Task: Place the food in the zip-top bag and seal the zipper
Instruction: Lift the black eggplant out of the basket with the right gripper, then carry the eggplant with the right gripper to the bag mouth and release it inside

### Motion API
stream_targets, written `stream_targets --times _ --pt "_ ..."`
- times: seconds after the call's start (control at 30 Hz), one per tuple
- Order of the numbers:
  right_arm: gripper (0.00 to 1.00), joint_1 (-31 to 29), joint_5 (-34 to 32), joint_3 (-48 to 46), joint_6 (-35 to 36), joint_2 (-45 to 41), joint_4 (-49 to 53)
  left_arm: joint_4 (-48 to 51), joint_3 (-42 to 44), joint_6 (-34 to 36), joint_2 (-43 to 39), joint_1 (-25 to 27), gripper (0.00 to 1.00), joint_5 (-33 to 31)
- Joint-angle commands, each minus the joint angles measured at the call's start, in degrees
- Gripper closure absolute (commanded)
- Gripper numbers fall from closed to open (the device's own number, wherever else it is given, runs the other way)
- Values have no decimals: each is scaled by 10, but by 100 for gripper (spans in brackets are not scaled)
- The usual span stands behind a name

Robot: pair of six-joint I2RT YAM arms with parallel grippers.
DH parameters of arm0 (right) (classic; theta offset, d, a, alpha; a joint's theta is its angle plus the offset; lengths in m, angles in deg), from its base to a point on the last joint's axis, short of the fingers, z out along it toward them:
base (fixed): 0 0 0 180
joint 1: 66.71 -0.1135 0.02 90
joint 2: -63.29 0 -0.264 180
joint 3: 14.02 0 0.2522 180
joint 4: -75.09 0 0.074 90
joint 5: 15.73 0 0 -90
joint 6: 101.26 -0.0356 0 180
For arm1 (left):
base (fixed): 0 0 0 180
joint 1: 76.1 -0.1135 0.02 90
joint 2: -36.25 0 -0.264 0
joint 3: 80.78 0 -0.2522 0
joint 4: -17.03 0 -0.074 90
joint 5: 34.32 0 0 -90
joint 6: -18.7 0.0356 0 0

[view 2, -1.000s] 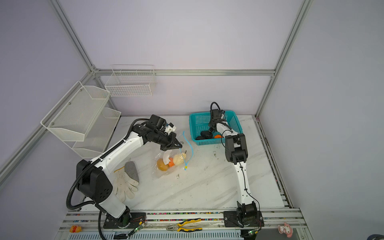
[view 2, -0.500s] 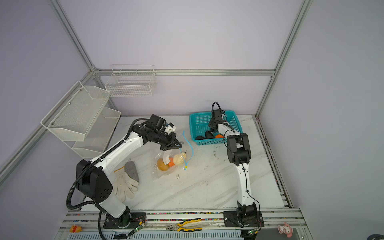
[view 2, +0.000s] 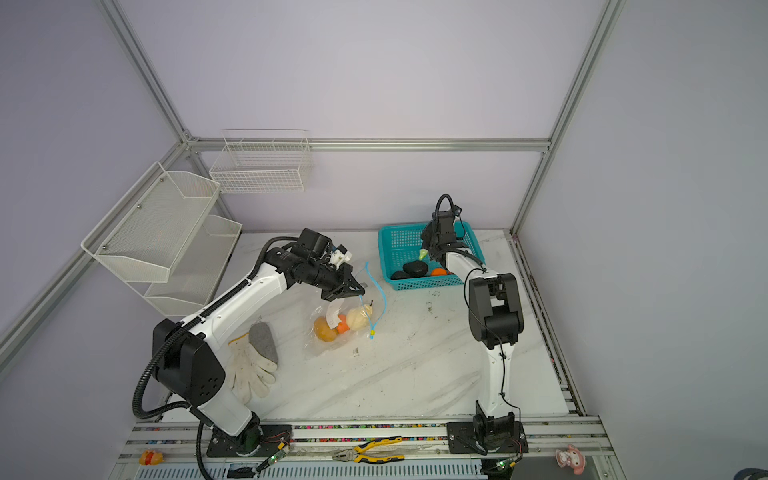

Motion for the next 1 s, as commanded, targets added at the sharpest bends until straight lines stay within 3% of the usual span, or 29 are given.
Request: stream_targets --times 0.0,0.17,0.4,0.63,0.97 --pt "56 -3 -2 -68 -38 -81 -111 -25 -12 -20 -16 0 100 18" --pt "56 -53 -51 -192 -53 -208 -192 -27 -28 -34 -12 0 100 18" --pt "56 -181 -134 -297 -74 -324 -229 -44 -34 -56 -18 0 100 12" --pt "56 -276 -171 -318 -78 -334 -215 -56 -44 -68 -24 -1 100 7" --pt "56 -318 -191 -327 -92 -296 -221 -69 -36 -79 -45 -1 100 4"
